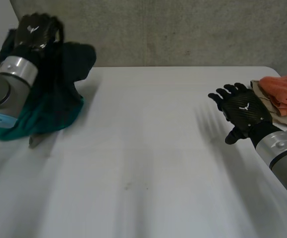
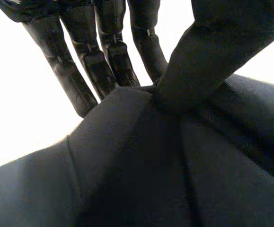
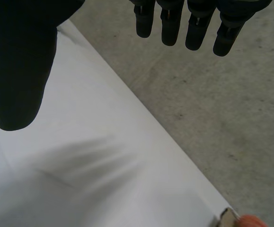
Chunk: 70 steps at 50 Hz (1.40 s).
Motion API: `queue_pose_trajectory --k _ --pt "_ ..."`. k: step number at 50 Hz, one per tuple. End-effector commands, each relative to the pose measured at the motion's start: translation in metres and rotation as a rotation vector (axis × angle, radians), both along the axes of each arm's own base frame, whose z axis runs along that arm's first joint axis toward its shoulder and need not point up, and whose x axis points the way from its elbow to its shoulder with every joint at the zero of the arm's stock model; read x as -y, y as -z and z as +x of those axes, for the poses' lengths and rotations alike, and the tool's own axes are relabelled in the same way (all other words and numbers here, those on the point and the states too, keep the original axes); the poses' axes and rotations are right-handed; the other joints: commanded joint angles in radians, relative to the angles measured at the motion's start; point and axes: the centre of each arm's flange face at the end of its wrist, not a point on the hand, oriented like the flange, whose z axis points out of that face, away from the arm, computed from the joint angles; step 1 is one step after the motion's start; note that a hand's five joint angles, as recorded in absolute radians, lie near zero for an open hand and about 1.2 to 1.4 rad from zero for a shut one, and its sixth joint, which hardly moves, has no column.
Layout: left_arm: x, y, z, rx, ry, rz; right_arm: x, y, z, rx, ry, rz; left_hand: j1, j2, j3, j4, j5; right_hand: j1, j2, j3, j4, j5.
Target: Fold the laundry.
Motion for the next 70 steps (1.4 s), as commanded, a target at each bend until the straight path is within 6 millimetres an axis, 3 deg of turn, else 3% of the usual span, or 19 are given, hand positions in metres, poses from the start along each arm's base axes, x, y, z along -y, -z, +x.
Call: queue_pose_trajectory --k 1,3,6,7,11,13,17,18,21,26,31,36,40,51,56,60,70 --pt "-0.101 -0.007 -0.085 -0.049 0.425 0.106 -0.001 -0.015 -0.004 0.011 0.025 -0.042 0.271 0.199 0.211 0.199 0.246 -0.052 -0.04 -0.041 -0.043 -0.048" --pt "-0.136 0.009 -0.117 -0.024 0.553 0.154 0.001 -0.017 -0.007 0.014 0.035 -0.048 0.271 0.199 0.211 0.199 0.246 -0.052 -0.04 -0.041 -0.043 -0.048" --pt "-0.161 0.035 -0.141 0.005 0.637 0.222 0.004 -0.02 -0.013 0.016 0.056 -0.058 0.271 0.199 0.211 0.199 0.246 -0.052 -0.04 -0.041 -0.043 -0.048" --pt "-0.172 0.057 -0.153 0.027 0.673 0.285 0.005 -0.021 -0.014 0.016 0.061 -0.062 0.271 0.199 0.211 0.199 0.246 -0.052 -0.04 -0.041 -0.043 -0.048" --pt "-0.193 0.099 -0.163 0.088 0.716 0.444 0.009 -0.024 -0.021 0.017 0.082 -0.069 0.271 0.199 0.211 0.199 0.246 -0.052 -0.04 -0.041 -0.043 -0.048" --pt "-0.206 0.108 -0.166 0.113 0.741 0.494 0.013 -0.024 -0.025 0.018 0.099 -0.072 0.271 0.199 0.211 0.199 0.246 -0.052 -0.04 -0.041 -0.043 -0.048" --pt "-0.228 0.104 -0.168 0.155 0.818 0.509 0.02 -0.029 -0.033 0.022 0.134 -0.087 -0.411 -0.484 -0.471 -0.483 -0.436 -0.052 -0.04 -0.041 -0.043 -0.048" --pt "-0.232 0.085 -0.165 0.15 0.836 0.464 0.022 -0.03 -0.033 0.025 0.139 -0.091 -0.511 -0.584 -0.571 -0.583 -0.536 -0.052 -0.04 -0.041 -0.043 -0.048" --pt "-0.229 0.059 -0.154 0.127 0.821 0.402 0.025 -0.036 -0.033 0.047 0.144 -0.095 -0.629 -0.702 -0.689 -0.701 -0.654 -0.052 -0.04 -0.041 -0.043 -0.048" --pt "-0.195 0.018 -0.113 0.054 0.627 0.332 0.026 -0.043 -0.03 0.051 0.129 -0.062 -0.671 -0.743 -0.731 -0.743 -0.696 -0.052 -0.04 -0.041 -0.043 -0.048" --pt "-0.18 0.004 -0.079 0.008 0.418 0.35 0.021 -0.057 -0.014 0.041 0.063 0.01 -0.668 -0.74 -0.728 -0.74 -0.693 -0.052 -0.04 -0.041 -0.043 -0.048" --pt "-0.167 0.019 -0.031 -0.013 0.102 0.483 0.023 -0.054 0.018 0.035 -0.082 0.097 -0.677 -0.749 -0.736 -0.749 -0.702 -0.052 -0.04 -0.041 -0.043 -0.048" --pt "-0.172 0.041 -0.006 0.004 -0.06 0.589 0.023 -0.058 0.053 0.027 -0.222 0.122 -0.688 -0.761 -0.748 -0.761 -0.714 -0.052 -0.04 -0.041 -0.043 -0.048" --pt "-0.184 0.091 0.026 0.162 -0.207 0.728 0.041 -0.025 0.137 0.018 -0.422 0.086 -0.697 -0.77 -0.757 -0.769 -0.722 -0.052 -0.04 -0.041 -0.043 -0.048" --pt "-0.185 0.111 0.029 0.208 -0.22 0.785 0.038 0.005 0.176 0.018 -0.504 0.071 -0.694 -0.767 -0.754 -0.766 -0.719 -0.052 -0.04 -0.041 -0.043 -0.048" --pt "-0.182 0.126 0.029 0.226 -0.225 0.835 0.046 0.018 0.194 0.03 -0.528 0.033 -0.685 -0.758 -0.745 -0.758 -0.711 0.014 0.026 0.024 0.023 0.017" --pt "-0.183 0.139 0.029 0.247 -0.226 0.875 0.057 0.048 0.212 0.041 -0.542 0.002 -0.612 -0.685 -0.672 -0.685 -0.638 0.105 0.117 0.116 0.114 0.109"
